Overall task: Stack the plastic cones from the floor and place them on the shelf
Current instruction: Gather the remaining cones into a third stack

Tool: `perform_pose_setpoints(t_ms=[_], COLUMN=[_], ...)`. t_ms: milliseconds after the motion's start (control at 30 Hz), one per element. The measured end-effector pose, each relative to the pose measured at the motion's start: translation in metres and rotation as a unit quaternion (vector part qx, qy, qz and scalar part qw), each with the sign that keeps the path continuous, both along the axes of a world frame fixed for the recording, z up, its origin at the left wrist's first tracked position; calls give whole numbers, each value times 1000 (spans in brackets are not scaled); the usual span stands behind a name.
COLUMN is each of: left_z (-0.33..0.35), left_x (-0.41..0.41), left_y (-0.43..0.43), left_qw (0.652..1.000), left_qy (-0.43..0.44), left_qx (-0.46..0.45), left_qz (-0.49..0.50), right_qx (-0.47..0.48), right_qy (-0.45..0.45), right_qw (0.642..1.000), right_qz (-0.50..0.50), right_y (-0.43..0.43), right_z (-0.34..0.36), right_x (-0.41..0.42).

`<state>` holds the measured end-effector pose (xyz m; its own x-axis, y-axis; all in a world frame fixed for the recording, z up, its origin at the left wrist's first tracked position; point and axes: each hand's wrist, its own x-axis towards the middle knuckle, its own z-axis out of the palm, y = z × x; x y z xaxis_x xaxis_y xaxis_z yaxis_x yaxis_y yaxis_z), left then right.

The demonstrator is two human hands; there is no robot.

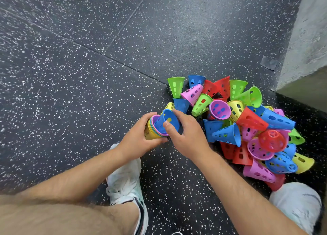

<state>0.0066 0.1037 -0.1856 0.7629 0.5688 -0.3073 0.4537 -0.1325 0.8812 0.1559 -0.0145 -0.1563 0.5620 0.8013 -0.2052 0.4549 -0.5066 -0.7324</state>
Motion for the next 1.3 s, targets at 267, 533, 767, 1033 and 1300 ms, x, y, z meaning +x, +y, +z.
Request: perform_pose_setpoints(t_ms=[267,533,767,1033,1300], left_z=[-5,-10,-9,-8,-7], left_x=[1,-8,-11,-10,2], left_y=[12,17,17,14,7], left_qw=[1000,999,999,1000,1000], left_qy=[6,22,28,29,20], left_qx=[-13,-14,-12,0,-2], left_qz=[6,21,16,12,-6], right_qx=[-33,-34,-100,22,124], right_qy=[26,-157,-160,-119,-53], right_qw=[995,986,980,993,985], right_qz=[93,41,63,-6,-110], right_y=[17,11,8,5,5], right_z=[-20,-34,-39,-28,8], right_x=[-3,7,10,18,20])
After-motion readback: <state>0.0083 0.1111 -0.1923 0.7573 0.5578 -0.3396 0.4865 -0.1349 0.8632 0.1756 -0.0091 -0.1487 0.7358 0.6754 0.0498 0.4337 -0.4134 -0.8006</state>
